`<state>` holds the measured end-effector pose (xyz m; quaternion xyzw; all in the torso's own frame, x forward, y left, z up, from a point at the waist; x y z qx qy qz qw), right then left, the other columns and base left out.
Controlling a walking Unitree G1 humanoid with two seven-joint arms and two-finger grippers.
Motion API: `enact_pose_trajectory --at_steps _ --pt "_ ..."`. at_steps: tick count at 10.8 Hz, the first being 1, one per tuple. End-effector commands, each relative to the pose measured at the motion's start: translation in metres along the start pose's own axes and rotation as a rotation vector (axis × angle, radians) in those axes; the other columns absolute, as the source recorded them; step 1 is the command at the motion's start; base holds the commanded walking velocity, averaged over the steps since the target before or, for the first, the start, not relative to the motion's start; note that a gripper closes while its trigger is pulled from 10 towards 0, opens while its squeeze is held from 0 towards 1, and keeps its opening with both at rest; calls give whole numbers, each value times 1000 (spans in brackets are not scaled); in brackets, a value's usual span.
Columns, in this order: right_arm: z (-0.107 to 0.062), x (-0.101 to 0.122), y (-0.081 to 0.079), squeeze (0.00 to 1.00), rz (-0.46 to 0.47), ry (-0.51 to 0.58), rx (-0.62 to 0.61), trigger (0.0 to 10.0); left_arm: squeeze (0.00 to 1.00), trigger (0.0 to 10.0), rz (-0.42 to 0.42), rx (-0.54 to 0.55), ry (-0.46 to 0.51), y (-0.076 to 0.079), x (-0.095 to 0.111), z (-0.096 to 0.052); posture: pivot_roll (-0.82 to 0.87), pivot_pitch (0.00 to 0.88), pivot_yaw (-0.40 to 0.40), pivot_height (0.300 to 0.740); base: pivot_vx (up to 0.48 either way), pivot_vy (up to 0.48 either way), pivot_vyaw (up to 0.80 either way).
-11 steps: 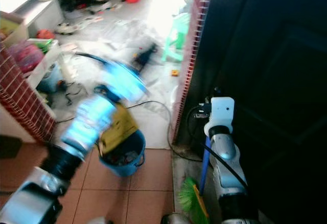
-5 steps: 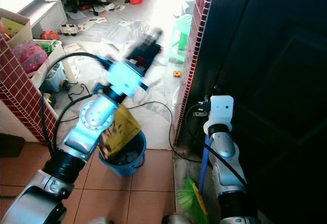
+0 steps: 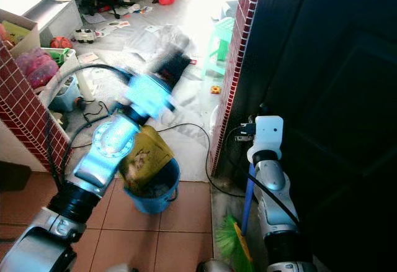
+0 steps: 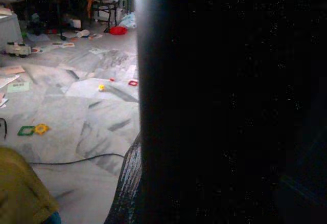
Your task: Sweep floor
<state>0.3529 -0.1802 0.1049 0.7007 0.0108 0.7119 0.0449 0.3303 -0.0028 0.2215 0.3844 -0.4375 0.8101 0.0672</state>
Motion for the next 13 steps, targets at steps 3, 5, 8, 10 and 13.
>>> enact_pose_trajectory --at_steps 3,5,8,10,13 --pt "5 11 2 0 -2 42 -6 10000 0 10000 -26 60 20 2 8 4 -104 0 -41 740 0 0 0" --pt "6 11 2 0 -4 43 -4 10000 0 10000 -11 136 22 -23 12 3 -101 0 -42 740 0 0 0" --pt "6 11 2 0 -2 46 -8 10000 0 10000 63 523 91 -120 45 -6 -95 0 -39 740 0 0 0" --pt "9 10 0 0 1 45 -5 10000 0 10000 174 734 72 -178 60 -27 -77 0 -41 740 0 0 0" --pt "12 9 -4 0 9 44 3 10000 0 10000 310 841 -128 -202 34 -70 -56 0 -42 740 0 0 0"
Point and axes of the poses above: a point about 5 cm out from each wrist's last joint towards the gripper, its own z axis pointing out of the wrist towards the gripper, its own x axis along the axis of the wrist's last joint, y = z × x, the point moved 5 cm from there along z, pointing out of the wrist towards the gripper, and after that the axes turned 1 degree about z, right-handed, at the moved point
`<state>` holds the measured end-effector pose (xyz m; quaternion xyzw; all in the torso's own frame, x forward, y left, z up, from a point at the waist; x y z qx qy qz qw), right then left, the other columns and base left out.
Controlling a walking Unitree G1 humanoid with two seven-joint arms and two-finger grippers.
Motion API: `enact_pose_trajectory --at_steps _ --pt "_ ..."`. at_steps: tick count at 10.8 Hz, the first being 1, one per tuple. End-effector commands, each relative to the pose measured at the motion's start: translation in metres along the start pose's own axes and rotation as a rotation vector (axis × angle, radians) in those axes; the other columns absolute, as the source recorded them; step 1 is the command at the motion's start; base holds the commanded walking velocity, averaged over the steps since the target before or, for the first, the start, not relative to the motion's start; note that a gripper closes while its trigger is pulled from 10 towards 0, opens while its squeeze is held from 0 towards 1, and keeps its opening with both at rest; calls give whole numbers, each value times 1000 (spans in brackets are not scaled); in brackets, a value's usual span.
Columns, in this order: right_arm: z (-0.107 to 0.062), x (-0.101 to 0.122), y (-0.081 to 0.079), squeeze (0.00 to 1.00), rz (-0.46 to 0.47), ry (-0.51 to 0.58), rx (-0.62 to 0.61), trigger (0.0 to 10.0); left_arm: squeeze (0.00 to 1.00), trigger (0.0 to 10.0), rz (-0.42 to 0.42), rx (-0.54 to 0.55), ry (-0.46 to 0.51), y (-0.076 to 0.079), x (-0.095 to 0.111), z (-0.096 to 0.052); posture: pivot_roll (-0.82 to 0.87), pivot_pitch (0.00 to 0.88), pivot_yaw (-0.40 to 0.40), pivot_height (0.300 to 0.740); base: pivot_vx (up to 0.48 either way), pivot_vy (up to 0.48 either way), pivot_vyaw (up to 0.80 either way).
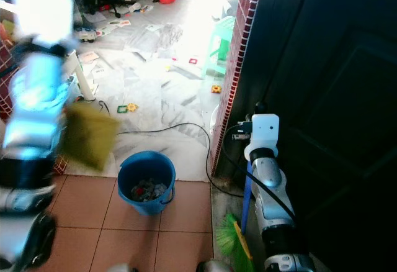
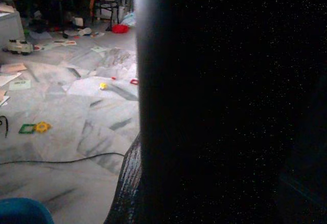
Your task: Sweep floor
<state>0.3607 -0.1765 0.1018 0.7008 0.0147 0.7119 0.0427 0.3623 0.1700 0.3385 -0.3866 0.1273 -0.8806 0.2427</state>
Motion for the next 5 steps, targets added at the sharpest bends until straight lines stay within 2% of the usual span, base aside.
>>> enact_pose_trajectory --at_steps 1,2,5 --pt "5 10 1 0 14 40 -2 10000 0 10000 44 35 -4 -14 2 -1 -46 0 -44 740 0 0 0" --pt "5 9 1 0 14 36 1 10000 0 10000 50 32 -44 -14 -7 -7 -42 0 -47 740 0 0 0" --pt "6 6 -3 0 18 29 11 10000 0 10000 108 -66 -302 13 -73 -58 -40 0 -45 740 0 0 0"
Point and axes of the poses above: a point about 5 cm out from each wrist's last joint towards the gripper, its own z axis pointing out of the wrist towards the gripper, its own x axis along the axis of the wrist's last joint, y = z × x, the point moved 5 cm from there along z, pointing out of the wrist towards the gripper, and after that the axes turned 1 degree about z, right-handed, at the moved point
